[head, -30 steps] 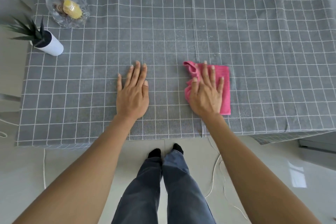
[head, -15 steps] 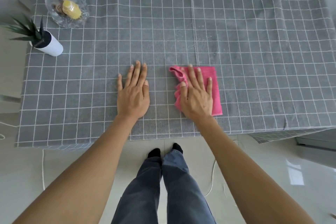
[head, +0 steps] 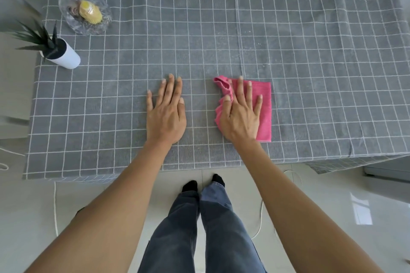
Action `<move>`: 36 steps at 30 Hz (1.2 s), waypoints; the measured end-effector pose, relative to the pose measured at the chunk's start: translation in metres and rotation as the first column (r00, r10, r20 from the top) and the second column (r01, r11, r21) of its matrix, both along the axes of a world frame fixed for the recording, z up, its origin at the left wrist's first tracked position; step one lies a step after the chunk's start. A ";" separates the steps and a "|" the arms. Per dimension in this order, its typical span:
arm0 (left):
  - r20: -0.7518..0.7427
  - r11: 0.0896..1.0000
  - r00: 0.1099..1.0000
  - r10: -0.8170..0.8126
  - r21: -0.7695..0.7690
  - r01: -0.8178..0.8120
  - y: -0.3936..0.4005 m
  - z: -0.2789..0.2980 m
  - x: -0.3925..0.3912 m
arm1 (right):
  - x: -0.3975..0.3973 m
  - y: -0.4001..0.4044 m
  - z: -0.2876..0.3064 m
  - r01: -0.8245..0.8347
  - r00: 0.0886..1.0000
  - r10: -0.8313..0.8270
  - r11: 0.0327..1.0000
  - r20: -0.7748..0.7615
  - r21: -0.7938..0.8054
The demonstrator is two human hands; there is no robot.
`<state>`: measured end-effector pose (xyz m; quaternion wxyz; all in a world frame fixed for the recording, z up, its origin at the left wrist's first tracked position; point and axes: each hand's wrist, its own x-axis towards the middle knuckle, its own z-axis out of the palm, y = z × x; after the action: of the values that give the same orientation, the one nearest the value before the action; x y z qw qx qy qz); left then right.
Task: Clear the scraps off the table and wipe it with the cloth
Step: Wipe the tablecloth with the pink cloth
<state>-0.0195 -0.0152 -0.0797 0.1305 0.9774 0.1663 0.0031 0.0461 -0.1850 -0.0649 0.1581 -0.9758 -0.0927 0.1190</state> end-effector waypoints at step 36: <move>-0.024 1.000 1.000 -0.006 0.005 0.006 0.002 -0.003 0.001 | 0.013 -0.042 0.007 -0.011 1.000 0.010 0.996 -0.010 -0.093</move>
<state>-0.0189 -0.0136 -0.0823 0.1262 0.9781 0.1650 -0.0088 0.0588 -0.2267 -0.0577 0.1123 -0.9811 -0.0913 0.1288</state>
